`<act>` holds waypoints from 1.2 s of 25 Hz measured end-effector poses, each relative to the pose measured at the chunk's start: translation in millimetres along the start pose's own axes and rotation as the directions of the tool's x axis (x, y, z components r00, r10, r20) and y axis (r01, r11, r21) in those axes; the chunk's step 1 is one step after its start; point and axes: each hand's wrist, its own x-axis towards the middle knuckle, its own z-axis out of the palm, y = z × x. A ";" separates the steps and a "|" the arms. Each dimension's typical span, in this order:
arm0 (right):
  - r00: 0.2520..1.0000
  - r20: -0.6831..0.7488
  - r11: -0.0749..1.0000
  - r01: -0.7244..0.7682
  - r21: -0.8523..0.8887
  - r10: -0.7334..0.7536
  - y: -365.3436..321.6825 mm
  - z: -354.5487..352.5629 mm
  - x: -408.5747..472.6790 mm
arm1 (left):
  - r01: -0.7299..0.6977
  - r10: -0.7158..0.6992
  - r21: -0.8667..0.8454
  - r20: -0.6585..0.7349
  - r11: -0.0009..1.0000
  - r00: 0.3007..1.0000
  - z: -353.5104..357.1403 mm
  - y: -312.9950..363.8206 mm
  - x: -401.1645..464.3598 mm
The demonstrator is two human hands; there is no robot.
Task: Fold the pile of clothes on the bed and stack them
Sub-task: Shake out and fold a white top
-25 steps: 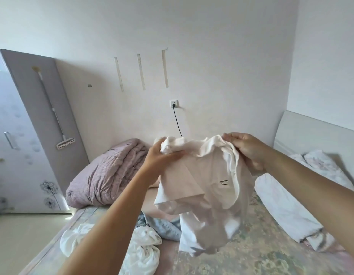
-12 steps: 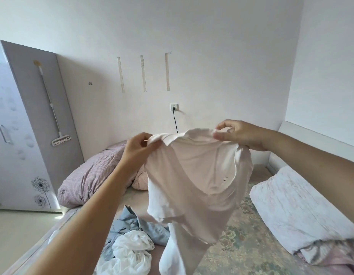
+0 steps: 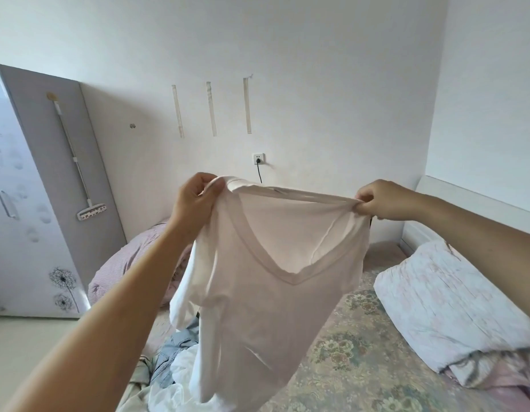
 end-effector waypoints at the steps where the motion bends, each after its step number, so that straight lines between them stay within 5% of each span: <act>1: 0.997 0.050 0.994 -0.059 0.091 0.055 3.4 2.8 0.4 | 0.025 -0.025 -0.009 0.002 1.000 1.000 0.4 1.1 -0.5; 6: 0.993 -0.058 0.923 -0.075 0.379 0.104 6.9 9.8 0.6 | 0.140 -0.141 0.016 0.024 0.990 0.990 -10.8 4.2 3.5; 10: 0.984 -0.115 0.768 -0.034 0.640 0.139 2.4 9.5 -1.6 | 0.199 -0.194 -0.036 0.113 0.979 0.975 -16.7 -0.1 1.2; 13: 0.964 -0.232 0.844 0.016 0.536 0.129 4.5 9.3 3.5 | 0.120 -0.123 0.026 0.186 0.992 0.975 -16.2 1.3 -1.5; 16: 0.957 -0.291 0.963 0.082 0.256 -0.004 8.0 -0.9 5.7 | 0.038 -0.060 0.099 0.225 0.994 0.972 -19.8 3.9 -0.1; 20: 0.934 -0.356 0.999 0.041 0.001 -0.038 13.2 -14.4 5.4 | 0.035 -0.098 0.198 0.319 0.980 0.943 -27.8 11.8 0.2; 25: 0.948 -0.316 0.934 0.091 0.346 0.025 17.4 -35.4 -4.0 | -0.053 -0.096 0.404 0.340 0.913 0.936 -33.8 18.3 -3.6; 30: 0.991 -0.073 0.911 0.130 0.392 -0.110 -4.4 37.9 -10.0 | -0.104 -0.059 0.388 0.385 0.916 0.921 9.4 42.7 -5.3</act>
